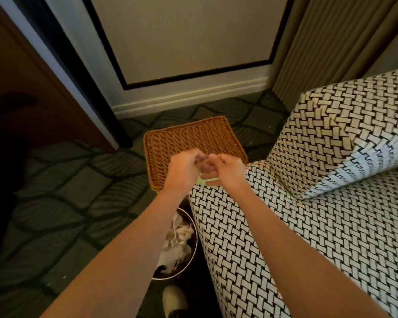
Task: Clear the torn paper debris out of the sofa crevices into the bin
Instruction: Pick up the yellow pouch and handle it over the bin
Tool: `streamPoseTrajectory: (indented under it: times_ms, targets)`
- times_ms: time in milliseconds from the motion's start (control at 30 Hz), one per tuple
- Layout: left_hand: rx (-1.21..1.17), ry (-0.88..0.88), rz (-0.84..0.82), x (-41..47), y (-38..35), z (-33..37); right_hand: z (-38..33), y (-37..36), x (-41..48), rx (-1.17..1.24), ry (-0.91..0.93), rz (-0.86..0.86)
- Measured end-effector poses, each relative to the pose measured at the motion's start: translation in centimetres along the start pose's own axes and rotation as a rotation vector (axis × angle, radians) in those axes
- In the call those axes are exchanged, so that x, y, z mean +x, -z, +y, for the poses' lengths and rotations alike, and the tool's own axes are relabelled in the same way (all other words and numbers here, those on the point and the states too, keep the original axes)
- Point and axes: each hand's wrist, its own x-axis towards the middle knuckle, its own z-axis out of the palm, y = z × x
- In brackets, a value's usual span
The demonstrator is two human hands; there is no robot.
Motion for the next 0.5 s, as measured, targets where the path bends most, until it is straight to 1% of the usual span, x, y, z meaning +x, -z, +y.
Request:
streamPoseTrajectory:
  times_ms: [67, 133, 267, 333, 433, 500]
  targets:
    - [0.004, 0.022, 0.063, 1.2, 0.4, -1.2, -0.5, -0.5, 1.5, -0.073, -0.018, -0.085]
    - [-0.025, 0.052, 0.108, 2.3, 0.6, -1.9, -1.2, -0.8, 3.4, -0.144, -0.062, -0.120]
    - [-0.041, 0.113, 0.161, 3.7, 0.4, -3.0, -2.0, -0.5, 6.6, -0.167, -0.274, -0.186]
    - [-0.059, 0.132, 0.180, 4.7, 0.2, -3.5, -1.8, -0.3, 8.0, -0.217, -0.334, -0.167]
    - [-0.180, 0.215, 0.259, 6.3, -0.2, -4.6, -0.9, 0.5, 10.4, -0.254, -0.403, -0.083]
    - [-0.230, 0.253, 0.269, 7.1, -1.2, -5.5, -0.4, 1.3, 11.7, -0.235, -0.463, -0.111]
